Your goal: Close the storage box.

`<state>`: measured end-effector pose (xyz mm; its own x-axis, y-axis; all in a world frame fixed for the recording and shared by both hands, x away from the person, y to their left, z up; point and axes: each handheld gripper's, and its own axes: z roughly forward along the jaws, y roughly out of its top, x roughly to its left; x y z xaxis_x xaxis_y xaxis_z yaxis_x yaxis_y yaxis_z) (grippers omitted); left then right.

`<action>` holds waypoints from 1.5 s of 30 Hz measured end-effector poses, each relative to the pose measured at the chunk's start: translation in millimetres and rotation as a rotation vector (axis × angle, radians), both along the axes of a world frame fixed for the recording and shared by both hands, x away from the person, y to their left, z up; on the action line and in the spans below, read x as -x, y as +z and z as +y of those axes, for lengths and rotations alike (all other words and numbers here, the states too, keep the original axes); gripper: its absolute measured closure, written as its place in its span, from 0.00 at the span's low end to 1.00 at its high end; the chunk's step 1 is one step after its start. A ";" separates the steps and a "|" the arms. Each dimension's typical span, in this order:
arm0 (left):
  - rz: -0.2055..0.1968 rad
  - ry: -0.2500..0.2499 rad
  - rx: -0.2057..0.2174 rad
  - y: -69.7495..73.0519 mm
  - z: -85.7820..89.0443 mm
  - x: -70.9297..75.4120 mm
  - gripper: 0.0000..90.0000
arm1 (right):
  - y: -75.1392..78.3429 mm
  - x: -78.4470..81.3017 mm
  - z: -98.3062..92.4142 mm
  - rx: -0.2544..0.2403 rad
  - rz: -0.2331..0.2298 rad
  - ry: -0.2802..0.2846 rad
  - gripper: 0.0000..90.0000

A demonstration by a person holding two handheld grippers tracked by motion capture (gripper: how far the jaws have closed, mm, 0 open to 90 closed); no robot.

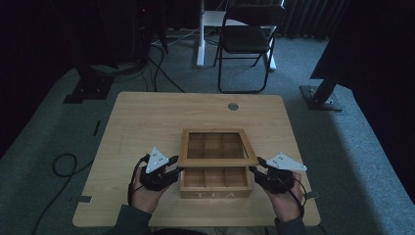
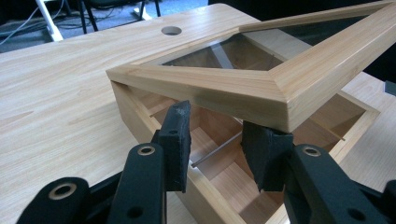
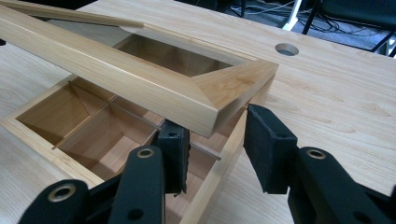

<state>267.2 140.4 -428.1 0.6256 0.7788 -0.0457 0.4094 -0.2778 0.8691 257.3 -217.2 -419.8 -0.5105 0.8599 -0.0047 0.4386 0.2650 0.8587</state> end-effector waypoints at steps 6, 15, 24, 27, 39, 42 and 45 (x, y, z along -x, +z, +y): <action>0.006 0.000 0.004 -2.3 0.0 1.0 0.69 | -1.1 2.0 0.6 0.016 0.000 0.000 0.67; 0.011 0.002 0.005 -4.9 0.2 2.2 0.69 | -3.7 2.9 0.2 0.017 0.006 0.003 0.67; 0.020 0.002 0.003 -7.9 0.1 3.6 0.69 | -7.1 3.5 0.0 0.016 0.011 0.007 0.67; 0.022 0.003 0.002 -9.6 0.1 4.1 0.68 | -9.2 3.8 0.4 0.016 0.017 0.007 0.67; 0.029 0.005 -0.006 -13.5 -0.4 5.9 0.68 | -14.1 5.0 0.5 0.018 0.023 0.008 0.67; 0.032 0.004 -0.007 -14.6 -0.4 6.4 0.68 | -15.4 5.3 0.5 0.018 0.024 0.010 0.67; 0.035 0.005 -0.007 -16.3 -0.7 7.0 0.68 | -17.2 5.8 0.7 0.017 0.025 0.009 0.67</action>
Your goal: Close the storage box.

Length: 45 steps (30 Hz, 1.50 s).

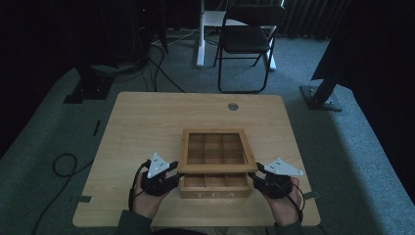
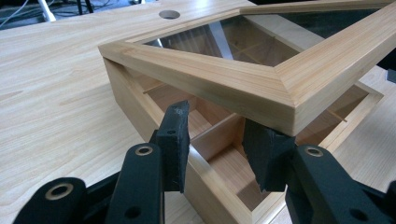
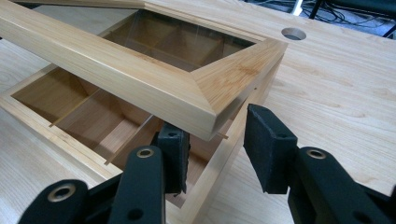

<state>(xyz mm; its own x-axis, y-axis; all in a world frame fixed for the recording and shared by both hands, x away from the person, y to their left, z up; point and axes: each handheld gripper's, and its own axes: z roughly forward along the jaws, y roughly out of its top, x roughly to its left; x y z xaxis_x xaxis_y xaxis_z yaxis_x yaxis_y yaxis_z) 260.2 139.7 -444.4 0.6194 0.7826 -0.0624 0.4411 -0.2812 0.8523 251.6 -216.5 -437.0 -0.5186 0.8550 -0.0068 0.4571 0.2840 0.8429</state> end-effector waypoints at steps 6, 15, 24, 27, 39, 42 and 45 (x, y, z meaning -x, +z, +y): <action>0.008 0.002 -0.004 -3.4 -1.0 0.1 0.68 | -3.7 0.4 0.3 -0.001 0.007 0.003 0.67; 0.018 0.003 -0.019 -9.0 -1.5 1.5 0.66 | -9.9 2.1 0.3 0.005 0.011 0.009 0.67; 0.022 -0.016 -0.039 -16.0 -4.9 6.6 0.59 | -17.2 5.2 0.9 0.007 0.027 0.020 0.67; 0.019 -0.026 -0.045 -17.6 -6.6 8.8 0.56 | -20.3 6.4 1.1 0.010 0.034 0.026 0.67; 0.008 -0.049 -0.050 -21.3 -10.5 13.3 0.53 | -24.1 10.8 2.6 0.017 0.031 0.057 0.65; 0.009 -0.051 -0.059 -22.8 -12.1 12.9 0.53 | -25.0 11.0 2.4 0.019 0.034 0.063 0.63; 0.008 -0.056 -0.061 -24.1 -14.0 13.4 0.54 | -25.0 12.4 2.2 0.025 0.029 0.072 0.61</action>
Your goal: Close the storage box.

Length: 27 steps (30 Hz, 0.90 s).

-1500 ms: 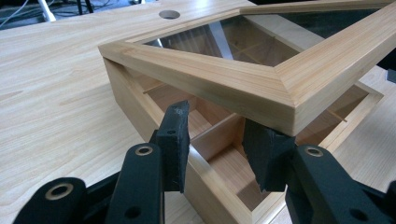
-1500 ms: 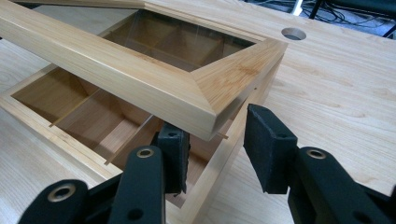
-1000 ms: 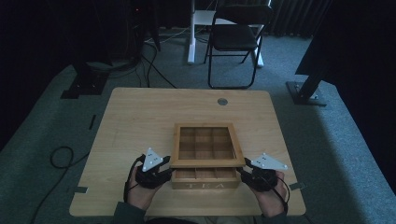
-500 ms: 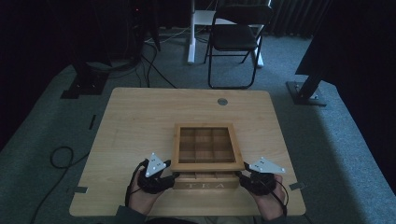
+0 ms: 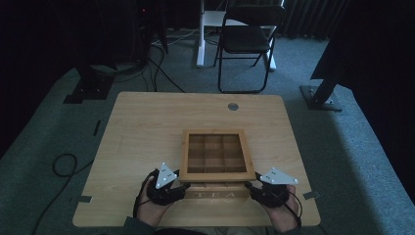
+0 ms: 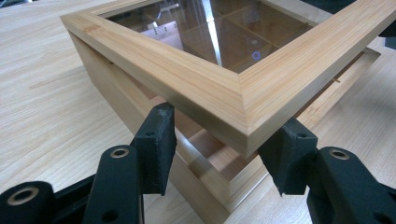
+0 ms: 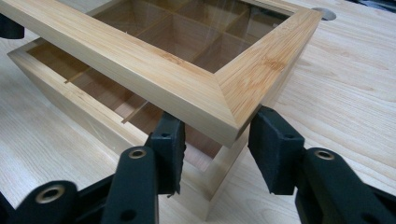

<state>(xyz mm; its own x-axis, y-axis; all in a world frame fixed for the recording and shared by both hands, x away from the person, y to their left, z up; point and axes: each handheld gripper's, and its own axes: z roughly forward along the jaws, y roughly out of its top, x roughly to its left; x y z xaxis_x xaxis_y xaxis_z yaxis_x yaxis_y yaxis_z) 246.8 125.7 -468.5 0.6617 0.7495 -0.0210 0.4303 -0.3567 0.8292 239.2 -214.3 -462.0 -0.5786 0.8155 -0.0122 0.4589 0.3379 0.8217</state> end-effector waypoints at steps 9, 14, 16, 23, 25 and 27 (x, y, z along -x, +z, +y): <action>0.012 -0.005 -0.004 -6.4 -2.6 1.5 0.54 | -5.1 3.1 -0.4 0.006 0.008 0.007 0.59; 0.014 -0.003 -0.007 -8.5 -3.0 2.2 0.53 | -6.6 5.0 -0.9 0.001 0.011 0.006 0.57; 0.014 -0.004 -0.011 -9.4 -3.3 2.5 0.53 | -7.1 5.7 -1.4 -0.001 0.012 0.008 0.56; 0.020 -0.003 -0.021 -13.0 -4.5 3.2 0.53 | -11.5 5.9 -2.8 -0.008 0.025 0.003 0.50; 0.020 -0.003 -0.024 -14.7 -5.1 3.7 0.53 | -12.5 5.6 -3.2 -0.007 0.031 0.002 0.48; 0.018 -0.001 -0.024 -15.0 -5.4 4.3 0.52 | -13.0 5.8 -3.4 -0.008 0.030 0.008 0.47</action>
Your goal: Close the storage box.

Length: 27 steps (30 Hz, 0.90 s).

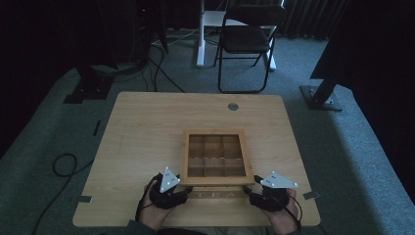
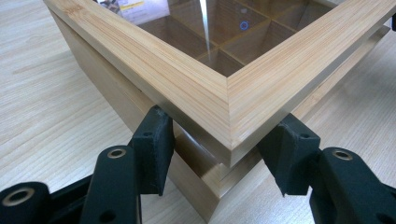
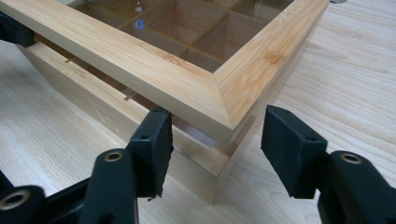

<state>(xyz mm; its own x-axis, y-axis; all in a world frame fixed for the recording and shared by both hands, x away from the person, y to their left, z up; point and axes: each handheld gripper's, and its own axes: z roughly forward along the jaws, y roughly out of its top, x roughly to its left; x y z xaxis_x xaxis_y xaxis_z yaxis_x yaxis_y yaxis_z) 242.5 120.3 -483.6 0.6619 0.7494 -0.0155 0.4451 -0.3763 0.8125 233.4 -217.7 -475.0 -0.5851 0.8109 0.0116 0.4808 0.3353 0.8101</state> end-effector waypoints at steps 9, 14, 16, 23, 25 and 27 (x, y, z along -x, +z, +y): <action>0.004 -0.001 0.012 -3.2 1.9 4.0 0.45 | -1.9 1.3 1.6 0.006 0.012 0.008 0.42; 0.018 -0.008 -0.036 -9.4 -0.3 5.4 0.39 | -5.9 1.1 1.5 0.003 0.044 0.020 0.39; 0.024 -0.008 -0.053 -13.2 -0.3 6.7 0.36 | -5.4 1.0 0.2 -0.011 0.053 0.022 0.35; -0.006 -0.008 0.050 1.3 11.9 6.8 0.36 | -1.9 0.7 -5.6 -0.048 0.028 0.019 0.31; -0.020 0.003 0.060 5.5 14.5 5.0 0.36 | 0.7 -0.2 -9.8 -0.067 0.013 0.004 0.31; -0.032 0.016 0.063 8.4 17.2 3.1 0.37 | 3.9 -1.5 -15.5 -0.083 0.008 -0.023 0.31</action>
